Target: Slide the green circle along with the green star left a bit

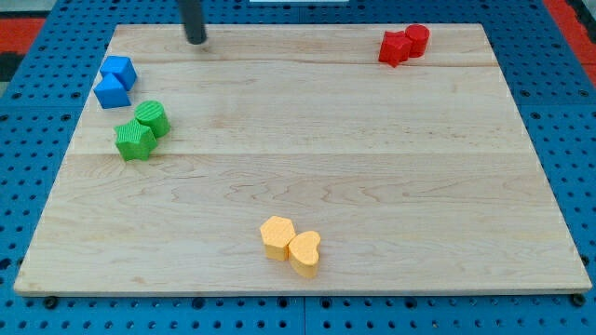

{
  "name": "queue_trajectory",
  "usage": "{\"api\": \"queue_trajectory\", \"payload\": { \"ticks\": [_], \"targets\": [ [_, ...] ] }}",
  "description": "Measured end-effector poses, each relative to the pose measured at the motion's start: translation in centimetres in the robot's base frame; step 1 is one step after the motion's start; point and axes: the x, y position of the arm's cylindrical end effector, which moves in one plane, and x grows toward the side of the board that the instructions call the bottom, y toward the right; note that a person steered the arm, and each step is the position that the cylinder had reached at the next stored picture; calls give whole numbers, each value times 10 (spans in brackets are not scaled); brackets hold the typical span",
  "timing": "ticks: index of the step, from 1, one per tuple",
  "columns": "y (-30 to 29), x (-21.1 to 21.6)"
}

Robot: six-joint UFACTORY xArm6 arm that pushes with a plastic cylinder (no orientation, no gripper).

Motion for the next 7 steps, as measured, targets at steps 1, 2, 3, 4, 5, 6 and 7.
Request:
{"api": "queue_trajectory", "payload": {
  "ticks": [1,2,3,4,5,6,7],
  "targets": [
    [64,7],
    [96,39],
    [92,65],
    [75,100],
    [52,127],
    [6,142],
    [-38,146]
  ]
}}
